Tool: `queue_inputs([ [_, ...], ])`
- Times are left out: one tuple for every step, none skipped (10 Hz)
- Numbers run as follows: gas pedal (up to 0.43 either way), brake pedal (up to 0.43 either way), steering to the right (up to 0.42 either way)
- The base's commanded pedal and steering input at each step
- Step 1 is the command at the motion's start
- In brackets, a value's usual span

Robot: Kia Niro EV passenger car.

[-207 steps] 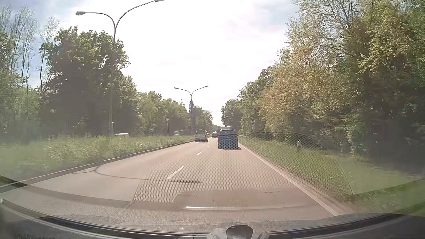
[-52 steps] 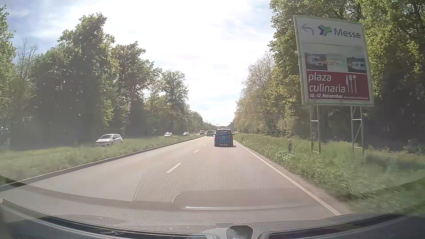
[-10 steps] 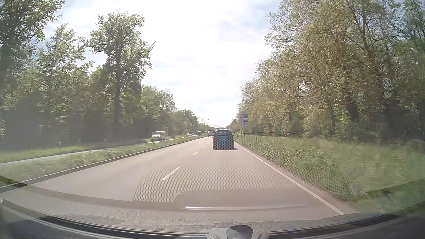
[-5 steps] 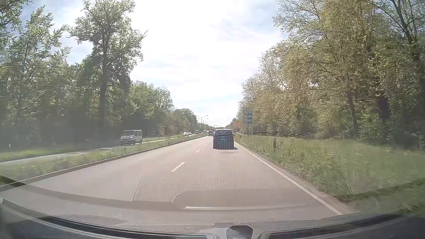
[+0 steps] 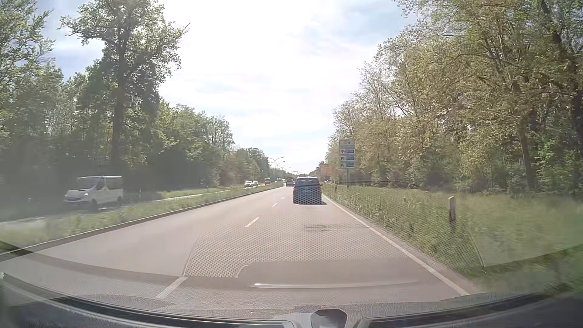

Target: Follow the waypoints while adhering to traffic rules and regulations

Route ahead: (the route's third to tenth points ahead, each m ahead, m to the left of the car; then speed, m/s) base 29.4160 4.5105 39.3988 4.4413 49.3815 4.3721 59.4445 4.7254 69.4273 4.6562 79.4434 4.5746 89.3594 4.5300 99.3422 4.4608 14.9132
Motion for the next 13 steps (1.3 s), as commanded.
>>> queue_inputs([
  [0.059,0.0,0.0],
  [0.059,0.0,0.0],
  [0.059,0.0,0.0],
  [0.059,0.0,0.0],
  [0.059,0.0,0.0],
  [0.059,0.0,0.0],
  [0.059,0.0,0.0],
  [0.059,0.0,0.0],
  [0.059,0.0,0.0],
  [0.067,0.0,0.0],
  [0.079,0.0,0.0],
  [0.087,0.0,0.0],
  [0.087,0.0,0.0],
])
